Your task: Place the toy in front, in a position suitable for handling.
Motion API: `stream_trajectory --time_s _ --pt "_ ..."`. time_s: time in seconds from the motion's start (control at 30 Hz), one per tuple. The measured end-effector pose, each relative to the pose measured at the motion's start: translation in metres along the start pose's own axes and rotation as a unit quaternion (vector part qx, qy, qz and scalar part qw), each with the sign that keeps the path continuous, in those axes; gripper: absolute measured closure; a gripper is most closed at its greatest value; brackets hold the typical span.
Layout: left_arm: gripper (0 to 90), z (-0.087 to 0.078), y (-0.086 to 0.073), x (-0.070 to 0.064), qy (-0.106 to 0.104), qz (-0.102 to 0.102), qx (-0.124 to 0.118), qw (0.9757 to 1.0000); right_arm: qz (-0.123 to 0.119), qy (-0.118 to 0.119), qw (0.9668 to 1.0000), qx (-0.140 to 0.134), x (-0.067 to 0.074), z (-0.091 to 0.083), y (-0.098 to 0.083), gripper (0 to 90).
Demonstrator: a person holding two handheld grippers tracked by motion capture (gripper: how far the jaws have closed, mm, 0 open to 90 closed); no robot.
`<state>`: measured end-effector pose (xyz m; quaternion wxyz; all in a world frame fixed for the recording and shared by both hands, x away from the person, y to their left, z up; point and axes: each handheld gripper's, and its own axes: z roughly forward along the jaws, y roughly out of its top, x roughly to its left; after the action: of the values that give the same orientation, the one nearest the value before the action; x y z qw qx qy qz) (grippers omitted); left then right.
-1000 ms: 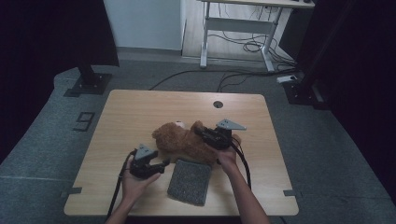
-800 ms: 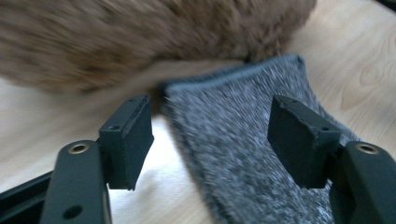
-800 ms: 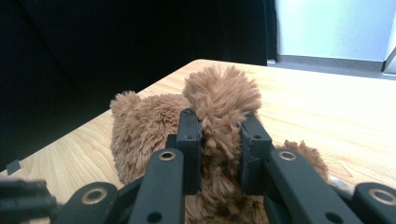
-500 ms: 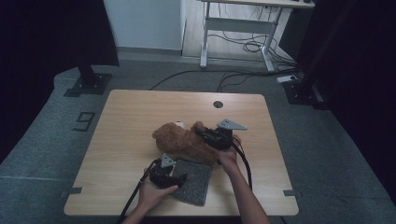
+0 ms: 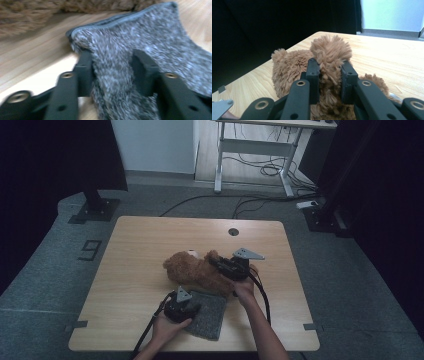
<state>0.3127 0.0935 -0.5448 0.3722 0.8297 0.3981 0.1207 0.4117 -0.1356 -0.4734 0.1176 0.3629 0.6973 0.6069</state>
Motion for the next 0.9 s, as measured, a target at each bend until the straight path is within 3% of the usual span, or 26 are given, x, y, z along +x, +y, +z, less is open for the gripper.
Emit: stream_trajectory --time_s 0.1,0.23,0.33,0.43,0.5,0.7,0.83,0.9 --pt "71.4 -0.001 -0.002 0.001 -0.021 -0.001 -0.004 0.9998 -0.001 -0.001 1.0 0.001 0.0 -0.001 0.0 73.7" --pt "78.0 -0.005 -0.006 0.002 -0.035 -0.003 -0.017 0.9993 0.0 0.0 1.0 0.0 0.001 -0.002 -0.001 73.4" --pt "79.3 -0.015 -0.01 0.008 -0.054 -0.019 -0.036 0.9977 0.0 0.002 1.0 -0.007 0.002 -0.005 -0.003 72.9" --pt "79.7 -0.024 -0.013 0.012 -0.058 -0.028 -0.046 0.9968 -0.003 0.003 1.0 -0.008 0.003 -0.007 -0.005 72.7" --pt "79.8 -0.041 -0.017 0.02 -0.073 -0.044 -0.063 0.9944 -0.01 0.001 0.9999 -0.007 0.006 -0.009 -0.005 72.3" --pt "79.7 -0.072 -0.027 0.035 -0.072 -0.064 -0.095 0.9908 -0.034 -0.01 0.9993 -0.007 0.016 -0.013 -0.01 71.2" --pt "79.7 -0.083 -0.032 0.043 -0.072 -0.073 -0.104 0.9893 -0.031 -0.006 0.9994 -0.01 0.019 -0.015 -0.015 71.2" --pt "79.7 -0.09 -0.034 0.048 -0.076 -0.083 -0.115 0.9869 -0.028 -0.002 0.9995 -0.013 0.021 -0.019 -0.019 71.3"
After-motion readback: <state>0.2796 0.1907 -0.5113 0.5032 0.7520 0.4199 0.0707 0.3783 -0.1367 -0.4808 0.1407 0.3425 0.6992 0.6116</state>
